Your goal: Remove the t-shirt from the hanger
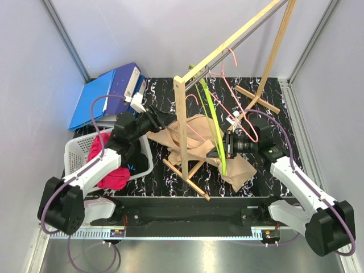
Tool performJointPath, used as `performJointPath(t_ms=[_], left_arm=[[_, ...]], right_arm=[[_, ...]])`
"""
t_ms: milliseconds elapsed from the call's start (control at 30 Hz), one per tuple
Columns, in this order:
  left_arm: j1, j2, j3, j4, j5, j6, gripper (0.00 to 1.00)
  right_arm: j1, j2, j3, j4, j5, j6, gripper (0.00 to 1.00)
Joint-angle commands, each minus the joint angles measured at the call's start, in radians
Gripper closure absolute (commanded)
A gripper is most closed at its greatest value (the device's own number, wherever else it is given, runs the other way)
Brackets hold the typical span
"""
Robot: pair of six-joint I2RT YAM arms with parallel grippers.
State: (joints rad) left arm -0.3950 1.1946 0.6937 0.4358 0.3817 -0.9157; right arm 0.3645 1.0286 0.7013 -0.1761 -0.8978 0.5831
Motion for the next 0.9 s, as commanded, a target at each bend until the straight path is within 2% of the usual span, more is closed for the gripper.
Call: performJointPath(t_ms=[0,200,300,400,433,500,567,633,667,733,767,867], left_arm=[[-0.028,0.069,0.081,-0.017,-0.061,0.084,0.37],[-0.044,0.164,0.148,-0.017,-0.05,0.094,0.37],[-0.056,0.197,0.168,-0.019,-0.05,0.092,0.42],[-0.062,0.215,0.17,-0.003,-0.043,0.09,0.58],[-0.064,0.223,0.176,0.0,-0.027,0.09,0.72],[-0.064,0.229,0.187,0.001,-0.02,0.09,0.84],[-0.064,0.218,0.196,-0.041,-0.036,0.101,1.0],[-0.064,0.2,0.225,-0.112,-0.099,0.138,1.0],[-0.064,0.18,0.234,-0.162,-0.116,0.146,1.0],[-0.064,0.159,0.254,-0.228,-0.174,0.161,1.0],[-0.064,0.14,0.263,-0.252,-0.19,0.166,1.0],[-0.064,0.116,0.302,-0.318,-0.237,0.186,1.0]], right_arm=[[0.034,0.007,0.026,0.084,-0.102,-0.031,1.0],[0.076,0.01,0.041,0.052,-0.086,-0.06,1.0],[0.08,0.005,0.04,0.043,-0.078,-0.071,1.0],[0.088,-0.001,0.04,0.027,-0.069,-0.091,1.0],[0.087,-0.002,0.041,0.026,-0.063,-0.089,1.0],[0.088,-0.012,0.041,0.009,-0.035,-0.1,1.0],[0.086,-0.018,0.049,-0.034,0.024,-0.109,0.88],[0.086,-0.042,0.049,-0.081,0.091,-0.114,0.73],[0.086,-0.05,0.043,-0.091,0.141,-0.111,0.55],[0.086,-0.085,0.021,-0.109,0.225,-0.082,0.39],[0.088,-0.102,0.007,-0.109,0.25,-0.054,0.27],[0.087,-0.211,-0.057,-0.109,0.351,-0.013,0.11]])
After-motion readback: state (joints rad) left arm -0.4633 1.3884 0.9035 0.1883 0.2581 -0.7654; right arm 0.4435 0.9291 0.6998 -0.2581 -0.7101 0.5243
